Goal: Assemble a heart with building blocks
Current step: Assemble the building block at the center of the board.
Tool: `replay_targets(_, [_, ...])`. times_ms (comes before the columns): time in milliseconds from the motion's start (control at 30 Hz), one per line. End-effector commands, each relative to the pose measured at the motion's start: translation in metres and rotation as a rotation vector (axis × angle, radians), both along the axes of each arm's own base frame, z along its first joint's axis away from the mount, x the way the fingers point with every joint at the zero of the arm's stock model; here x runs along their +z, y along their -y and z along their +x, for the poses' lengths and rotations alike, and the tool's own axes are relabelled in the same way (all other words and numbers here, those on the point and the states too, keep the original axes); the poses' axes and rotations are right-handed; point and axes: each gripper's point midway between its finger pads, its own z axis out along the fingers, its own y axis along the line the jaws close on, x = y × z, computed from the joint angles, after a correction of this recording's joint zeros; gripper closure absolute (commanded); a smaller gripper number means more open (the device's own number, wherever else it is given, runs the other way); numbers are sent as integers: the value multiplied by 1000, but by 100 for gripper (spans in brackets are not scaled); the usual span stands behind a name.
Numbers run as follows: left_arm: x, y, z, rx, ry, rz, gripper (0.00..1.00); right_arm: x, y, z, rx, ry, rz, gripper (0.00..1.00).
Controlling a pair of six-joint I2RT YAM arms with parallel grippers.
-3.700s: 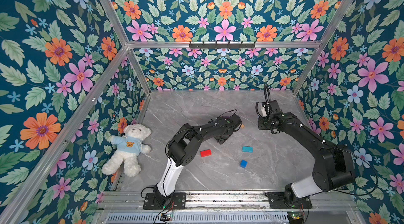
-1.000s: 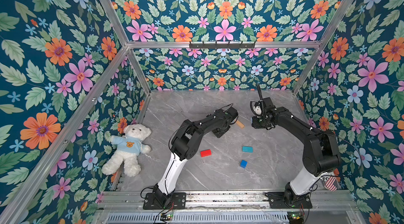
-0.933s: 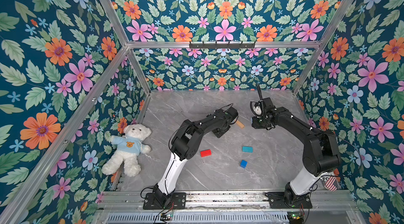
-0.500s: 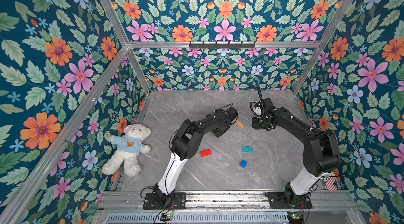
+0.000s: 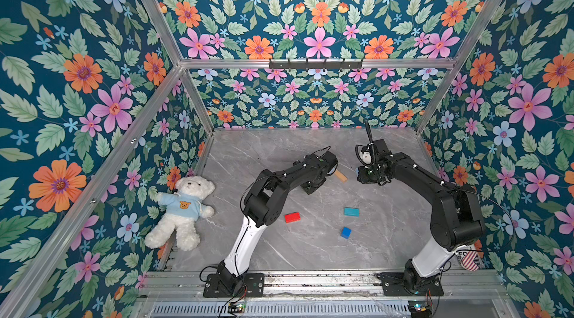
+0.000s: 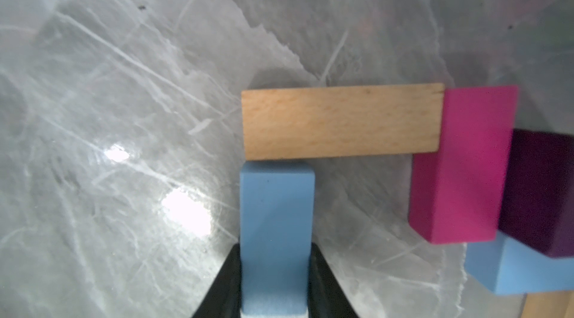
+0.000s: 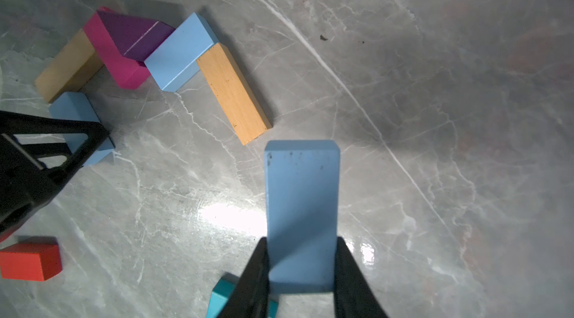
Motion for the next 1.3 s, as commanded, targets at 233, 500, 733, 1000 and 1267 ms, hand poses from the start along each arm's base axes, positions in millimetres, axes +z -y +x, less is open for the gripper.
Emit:
replay_targets(233, [-9, -4, -1, 2, -21, 15, 68, -1, -3, 1, 16, -2, 3, 100])
replay_targets(500, [-8, -5, 0, 3, -15, 20, 65, -2, -4, -1, 22, -9, 2, 100])
replay_targets(733, [-8, -4, 0, 4, -12, 17, 65, -1, -6, -2, 26, -8, 4, 100])
replay_targets(1000, [-8, -5, 0, 3, -11, 22, 55, -1, -6, -3, 30, -9, 3, 100])
replay_targets(1267, [5, 0, 4, -39, 16, 3, 32, 2, -5, -3, 22, 4, -9, 100])
